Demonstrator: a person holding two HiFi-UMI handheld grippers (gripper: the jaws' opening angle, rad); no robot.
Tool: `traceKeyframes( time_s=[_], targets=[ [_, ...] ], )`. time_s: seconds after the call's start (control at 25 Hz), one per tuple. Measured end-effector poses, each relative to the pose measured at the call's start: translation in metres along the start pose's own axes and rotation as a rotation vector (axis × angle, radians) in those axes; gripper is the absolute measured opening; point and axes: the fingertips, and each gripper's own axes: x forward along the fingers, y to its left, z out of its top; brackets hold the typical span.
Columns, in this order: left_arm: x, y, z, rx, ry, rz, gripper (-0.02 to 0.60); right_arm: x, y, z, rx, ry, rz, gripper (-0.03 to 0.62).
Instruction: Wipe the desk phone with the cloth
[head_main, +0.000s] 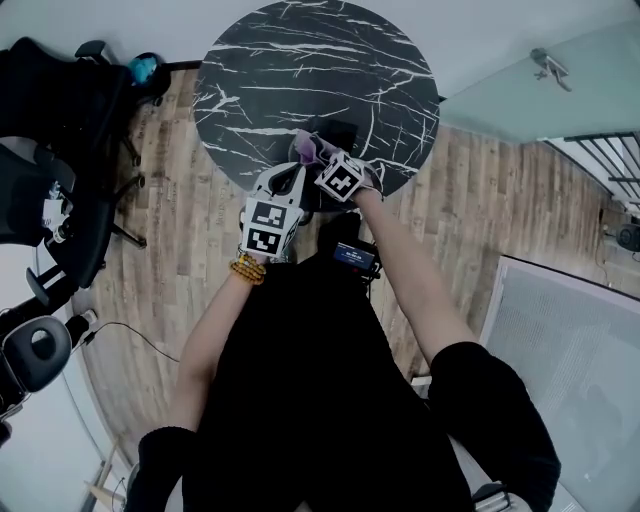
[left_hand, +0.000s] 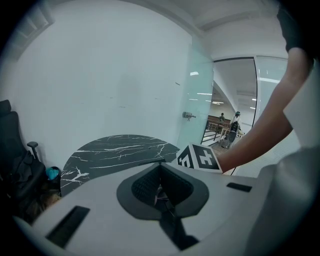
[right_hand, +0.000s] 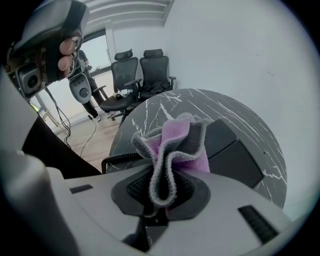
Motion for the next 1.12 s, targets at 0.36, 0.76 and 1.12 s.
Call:
traceKeyframes(
  time_s=[0.36,0.76,1.12],
  targets=[
    [-0.001,0.001,-0.002,0.000,0.005,0.000,0.012,0.005,0.017,-0.009,0.000,0.010,0.025,0.055],
    [0.002,0.002,-0.005,-0.002,0.015,-0.007,0.012,0.009,0.029,-0.016,0.015,0.013,0.040,0.055],
    [-0.002,0.003,-0.002,-0.004,-0.003,-0.020,0.014,0.014,0.043,-0.025,-0.028,0.073,0.061,0.055]
  ],
)
